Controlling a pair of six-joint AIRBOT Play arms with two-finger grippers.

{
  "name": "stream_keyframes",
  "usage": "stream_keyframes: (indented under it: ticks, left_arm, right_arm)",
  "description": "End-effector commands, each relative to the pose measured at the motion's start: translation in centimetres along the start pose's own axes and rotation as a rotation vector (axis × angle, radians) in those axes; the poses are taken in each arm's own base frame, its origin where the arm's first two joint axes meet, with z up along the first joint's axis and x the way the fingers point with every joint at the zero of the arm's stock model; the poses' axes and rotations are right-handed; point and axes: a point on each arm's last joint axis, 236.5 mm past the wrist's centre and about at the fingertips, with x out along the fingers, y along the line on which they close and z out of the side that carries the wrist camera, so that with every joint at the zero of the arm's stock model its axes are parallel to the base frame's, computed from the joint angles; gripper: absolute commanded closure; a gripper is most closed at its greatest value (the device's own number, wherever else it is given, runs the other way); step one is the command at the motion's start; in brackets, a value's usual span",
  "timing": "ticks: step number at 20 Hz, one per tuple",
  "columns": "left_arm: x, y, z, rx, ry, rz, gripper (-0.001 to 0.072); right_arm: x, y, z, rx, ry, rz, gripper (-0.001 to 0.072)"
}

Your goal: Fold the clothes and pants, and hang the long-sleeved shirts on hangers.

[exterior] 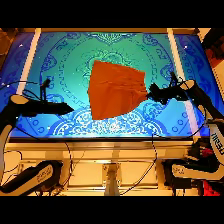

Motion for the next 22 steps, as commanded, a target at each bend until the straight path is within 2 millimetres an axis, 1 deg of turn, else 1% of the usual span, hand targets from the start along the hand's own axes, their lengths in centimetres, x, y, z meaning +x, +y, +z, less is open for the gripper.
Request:
stream_keyframes:
  ticks: [1, 2, 4, 6, 8, 9, 11, 14, 20, 21, 22]
  left_arm:
    - [3.9, -3.9, -0.8, 0.14, 0.04, -0.136, 0.0213]
    - [4.7, -4.2, -0.5, 0.122, 0.029, -0.146, 0.019]
    - [6.3, -4.0, 0.0, 0.067, 0.016, -0.157, 0.019]
    - [7.3, -3.8, 0.2, -0.006, 0.018, -0.191, 0.019]
    - [8.4, -3.0, -0.4, -0.048, 0.045, -0.196, 0.0206]
    - [8.9, -2.5, -0.8, -0.063, 0.062, -0.193, 0.0236]
    - [9.7, -1.6, -1.2, -0.089, 0.077, -0.182, 0.0236]
    - [10.4, -0.5, -1.2, -0.105, 0.07, -0.15, 0.0236]
    - [10.5, -0.4, -1.4, -0.103, 0.078, -0.148, 0.0236]
    - [10.6, -0.6, -1.5, -0.11, 0.084, -0.149, 0.0254]
    - [10.7, -0.9, -1.7, -0.105, 0.091, -0.153, 0.0324]
  right_arm:
    - [-0.1, -0.4, -0.5, -0.03, 0.023, -0.014, 0.0701]
    - [-0.1, -0.4, -0.6, -0.043, 0.028, -0.013, 0.0701]
    - [-0.2, -0.4, -0.8, -0.05, 0.036, -0.013, 0.0701]
    - [-0.2, -0.4, -1.0, -0.051, 0.044, -0.013, 0.0701]
    - [-0.2, -0.4, -1.1, -0.063, 0.048, -0.01, 0.0701]
    - [-0.2, -0.2, -1.2, -0.073, 0.052, -0.005, 0.0701]
    - [-0.2, 0.1, -1.3, -0.068, 0.057, 0.011, 0.0701]
    - [-0.2, 0.9, -1.3, -0.067, 0.056, 0.044, 0.0701]
    - [-0.2, 1.2, -1.3, -0.076, 0.055, 0.058, 0.0701]
    - [-0.2, 1.2, -1.3, -0.076, 0.055, 0.058, 0.0701]
    - [-0.2, 1.2, -1.3, -0.076, 0.054, 0.058, 0.07]
